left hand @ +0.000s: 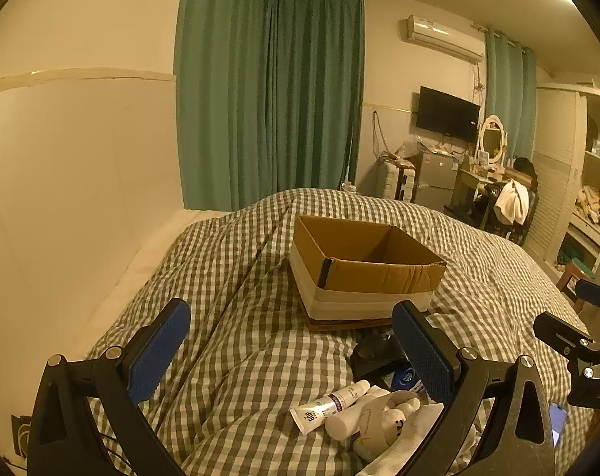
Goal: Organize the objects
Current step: 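Move both tools toward the items lying beside the cardboard box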
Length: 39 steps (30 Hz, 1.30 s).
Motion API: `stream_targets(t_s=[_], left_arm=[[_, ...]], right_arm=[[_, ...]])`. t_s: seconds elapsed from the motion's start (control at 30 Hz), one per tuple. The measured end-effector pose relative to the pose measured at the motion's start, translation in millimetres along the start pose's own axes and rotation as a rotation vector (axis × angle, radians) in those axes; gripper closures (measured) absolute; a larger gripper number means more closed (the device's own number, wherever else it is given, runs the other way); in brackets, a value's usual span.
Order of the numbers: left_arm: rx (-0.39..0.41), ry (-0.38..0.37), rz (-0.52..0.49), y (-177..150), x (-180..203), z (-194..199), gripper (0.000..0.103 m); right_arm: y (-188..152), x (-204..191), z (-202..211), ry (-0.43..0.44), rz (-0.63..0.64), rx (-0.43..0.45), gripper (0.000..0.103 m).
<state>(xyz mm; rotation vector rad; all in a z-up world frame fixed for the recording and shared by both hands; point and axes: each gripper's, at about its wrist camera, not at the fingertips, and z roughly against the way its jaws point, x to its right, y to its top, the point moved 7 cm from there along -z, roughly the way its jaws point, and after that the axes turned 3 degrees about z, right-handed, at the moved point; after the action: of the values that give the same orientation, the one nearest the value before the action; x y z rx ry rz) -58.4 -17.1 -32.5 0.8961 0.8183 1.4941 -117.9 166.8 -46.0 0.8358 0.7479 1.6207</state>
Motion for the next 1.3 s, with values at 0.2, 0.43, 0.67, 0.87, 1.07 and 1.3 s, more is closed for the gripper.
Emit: stream_targets(t_s=[0.2, 0.43, 0.67, 0.87, 1.07, 1.3], left_arm=[[0.016, 0.019, 0.005, 1.0, -3.0, 4.0, 0.0], [0.023, 0.013, 0.0, 0.6, -2.3, 7.1, 0.0], [0.016, 0.017, -0.006, 0.0, -2.9, 8.2, 0.0], [-0.003, -0.007, 0.001, -1.7, -1.9, 7.3, 0.0], [0.003, 0.007, -0.02, -2.6, 1.2, 8.0, 0.0], [0.003, 0.006, -0.018, -2.3, -0.2, 9.2, 0.0]], right_arm=[[0.8, -2.5, 2.9, 0.008, 0.003, 0.007, 0.0], [-0.2, -7.7, 3.6, 0.021, 0.017, 0.004, 0.0], [0.0, -11.9, 5.6, 0.025, 0.027, 0.007, 0.0], [1.1, -16.2, 6.2, 0.03, 0.036, 0.009, 0.0], [1.2, -22.8, 6.6, 0.041, 0.052, 0.014, 0.0], [0.8, -26.6, 8.2, 0.049, 0.066, 0.018, 0.0]])
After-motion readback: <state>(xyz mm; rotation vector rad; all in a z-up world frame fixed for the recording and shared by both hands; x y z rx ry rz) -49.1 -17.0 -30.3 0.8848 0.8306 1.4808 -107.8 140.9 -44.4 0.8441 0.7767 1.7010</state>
